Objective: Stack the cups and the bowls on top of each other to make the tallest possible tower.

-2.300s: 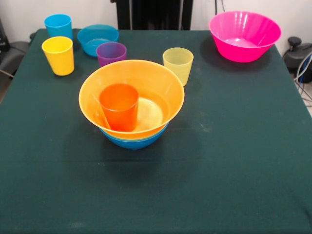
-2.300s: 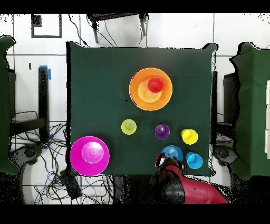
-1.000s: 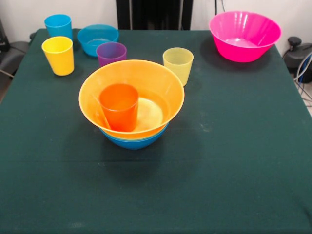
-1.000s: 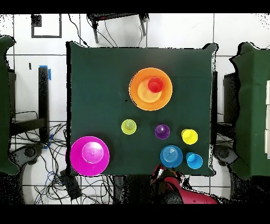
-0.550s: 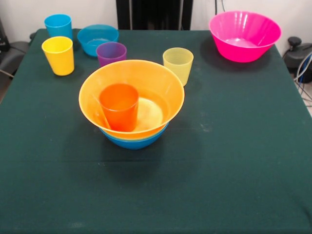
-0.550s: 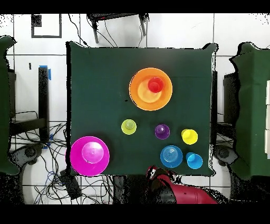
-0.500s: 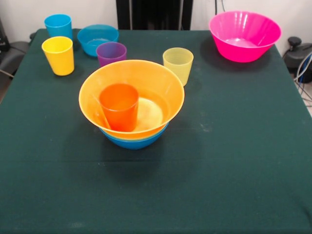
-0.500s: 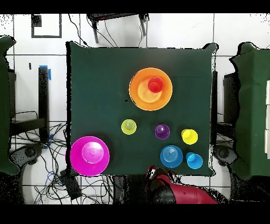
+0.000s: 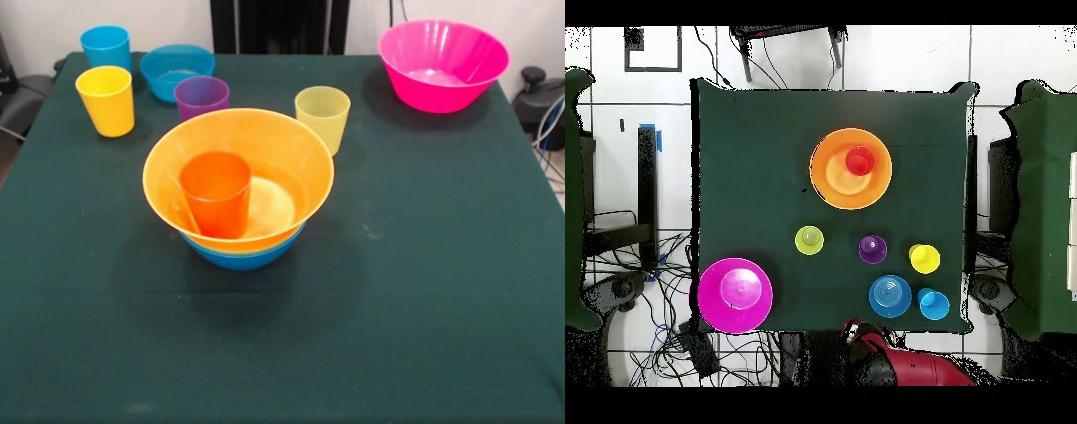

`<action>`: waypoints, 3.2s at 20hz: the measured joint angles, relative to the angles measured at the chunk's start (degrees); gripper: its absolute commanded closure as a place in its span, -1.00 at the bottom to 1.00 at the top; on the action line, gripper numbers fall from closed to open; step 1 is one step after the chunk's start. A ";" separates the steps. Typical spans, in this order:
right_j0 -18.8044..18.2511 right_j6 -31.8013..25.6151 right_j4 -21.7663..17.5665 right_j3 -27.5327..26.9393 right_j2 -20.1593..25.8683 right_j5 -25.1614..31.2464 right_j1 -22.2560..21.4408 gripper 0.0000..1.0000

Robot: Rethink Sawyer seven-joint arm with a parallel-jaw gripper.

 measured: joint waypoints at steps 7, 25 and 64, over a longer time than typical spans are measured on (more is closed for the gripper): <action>-0.90 0.00 -0.37 -0.13 -0.11 -1.44 2.98 -1.00; 0.39 0.00 -1.86 -5.13 -4.86 -11.40 14.56 -1.00; -5.23 0.00 -5.96 -12.09 -8.08 -14.06 25.66 -1.00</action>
